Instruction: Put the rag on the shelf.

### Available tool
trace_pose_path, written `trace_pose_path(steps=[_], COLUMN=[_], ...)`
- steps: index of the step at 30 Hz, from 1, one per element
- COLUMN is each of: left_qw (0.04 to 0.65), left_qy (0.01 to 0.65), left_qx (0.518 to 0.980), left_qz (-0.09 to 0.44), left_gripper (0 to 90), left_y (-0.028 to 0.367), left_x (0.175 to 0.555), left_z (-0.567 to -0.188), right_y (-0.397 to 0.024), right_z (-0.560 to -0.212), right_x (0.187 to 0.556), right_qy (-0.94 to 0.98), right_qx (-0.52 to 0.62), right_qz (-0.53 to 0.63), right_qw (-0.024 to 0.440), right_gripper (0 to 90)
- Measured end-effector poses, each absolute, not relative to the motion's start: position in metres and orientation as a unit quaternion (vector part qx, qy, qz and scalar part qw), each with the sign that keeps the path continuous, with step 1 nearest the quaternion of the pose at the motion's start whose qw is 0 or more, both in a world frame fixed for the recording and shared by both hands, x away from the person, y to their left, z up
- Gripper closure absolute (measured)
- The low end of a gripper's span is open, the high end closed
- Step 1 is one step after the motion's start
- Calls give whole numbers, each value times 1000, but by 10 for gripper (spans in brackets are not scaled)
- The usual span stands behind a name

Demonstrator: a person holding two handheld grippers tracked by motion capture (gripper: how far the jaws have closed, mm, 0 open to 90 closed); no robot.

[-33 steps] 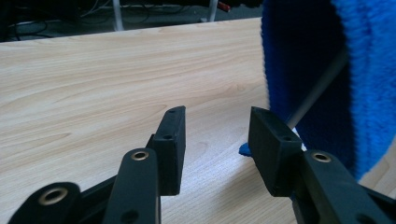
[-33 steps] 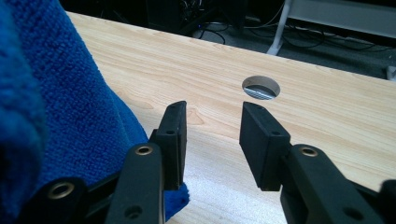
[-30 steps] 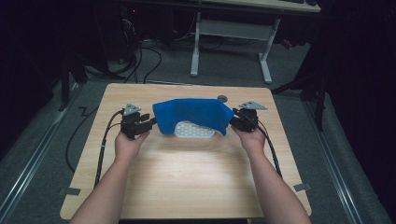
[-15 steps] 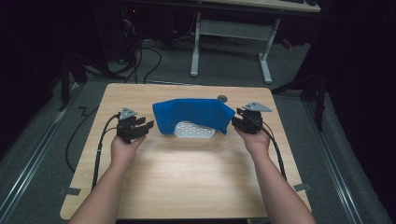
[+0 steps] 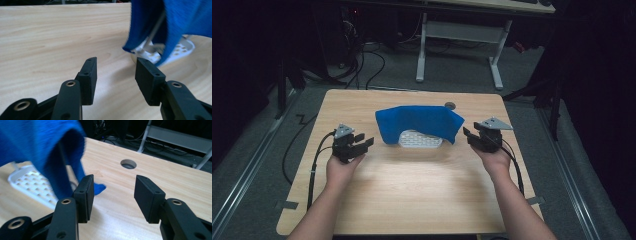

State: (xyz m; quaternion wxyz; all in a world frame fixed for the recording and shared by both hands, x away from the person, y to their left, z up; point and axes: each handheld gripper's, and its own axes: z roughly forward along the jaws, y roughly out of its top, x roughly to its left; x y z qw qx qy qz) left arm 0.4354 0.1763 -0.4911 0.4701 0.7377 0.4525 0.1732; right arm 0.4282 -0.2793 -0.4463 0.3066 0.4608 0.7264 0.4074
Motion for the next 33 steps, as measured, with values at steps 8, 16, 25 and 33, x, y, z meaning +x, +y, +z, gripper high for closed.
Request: trace_pose_path(steps=[8,16,25,33], left_qw=[470,466,429,430], left_qy=[443,427,363,386], left_qx=[746,765,818,809], left_qz=[163,125,127,111], left_gripper=[498,476,446,424], left_y=[181,171,131,136], left_x=[383,315,292,301], left_z=[-499,-516,-528,-531], right_y=[-265,-230,-216,-220], right_z=[-448,-475,-512,-520], right_x=[388,321,294,302], right_qy=[742,764,795,801], right_qx=[432,412,396,400], right_qz=[418,416,378,374], right_qw=[298,270,259,244], right_gripper=[424,405,399,394])
